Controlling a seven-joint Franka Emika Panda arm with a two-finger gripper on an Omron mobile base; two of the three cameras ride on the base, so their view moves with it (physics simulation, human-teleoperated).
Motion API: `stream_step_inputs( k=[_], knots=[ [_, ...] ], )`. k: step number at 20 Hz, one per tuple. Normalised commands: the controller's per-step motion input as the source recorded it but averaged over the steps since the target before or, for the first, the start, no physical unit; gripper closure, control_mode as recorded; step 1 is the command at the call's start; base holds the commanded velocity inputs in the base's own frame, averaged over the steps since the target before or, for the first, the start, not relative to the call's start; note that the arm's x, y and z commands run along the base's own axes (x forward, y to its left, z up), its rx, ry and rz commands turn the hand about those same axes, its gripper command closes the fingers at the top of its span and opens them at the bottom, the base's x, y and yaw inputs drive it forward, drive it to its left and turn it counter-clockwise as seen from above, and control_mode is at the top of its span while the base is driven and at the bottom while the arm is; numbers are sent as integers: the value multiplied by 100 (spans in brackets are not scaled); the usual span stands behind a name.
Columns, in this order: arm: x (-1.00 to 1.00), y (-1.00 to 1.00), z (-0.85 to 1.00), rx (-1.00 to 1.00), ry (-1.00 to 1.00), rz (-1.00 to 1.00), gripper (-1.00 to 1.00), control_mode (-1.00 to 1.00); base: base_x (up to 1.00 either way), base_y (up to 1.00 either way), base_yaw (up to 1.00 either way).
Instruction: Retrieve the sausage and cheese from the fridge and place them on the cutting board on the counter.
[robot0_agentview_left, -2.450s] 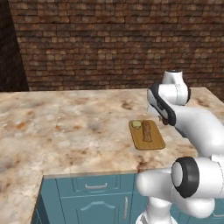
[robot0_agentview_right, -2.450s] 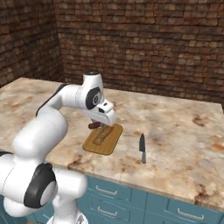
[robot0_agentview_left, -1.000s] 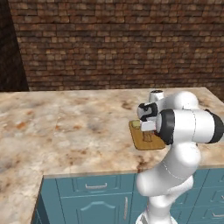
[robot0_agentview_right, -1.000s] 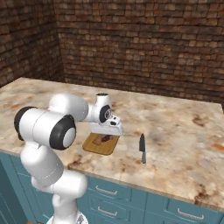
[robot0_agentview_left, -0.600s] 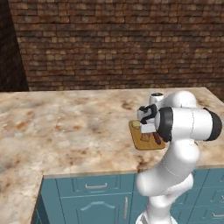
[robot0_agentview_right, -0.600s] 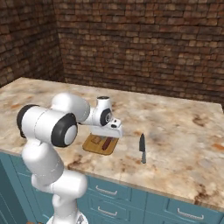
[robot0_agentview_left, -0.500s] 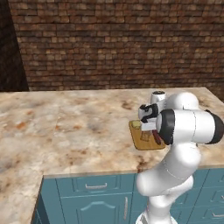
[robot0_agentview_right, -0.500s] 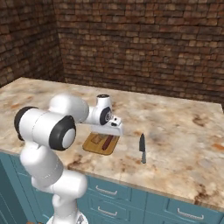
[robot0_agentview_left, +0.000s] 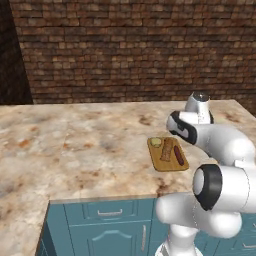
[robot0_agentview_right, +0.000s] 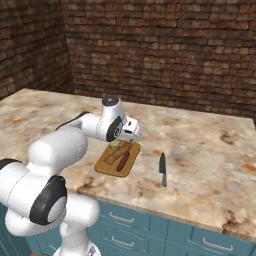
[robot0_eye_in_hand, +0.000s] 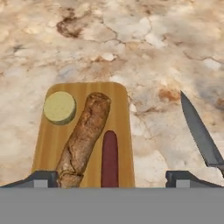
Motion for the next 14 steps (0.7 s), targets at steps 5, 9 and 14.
stream_step_inputs(
  k=[5, 9, 14],
  knots=[
    [9, 0, 96, 0, -54, 4, -100, -100, 0, 0, 0],
    [6, 0, 100, 0, -32, 0, -100, -100, 0, 0, 0],
    [16, 0, 100, 0, -1, 0, -100, -100, 0, 0, 0]
  ],
)
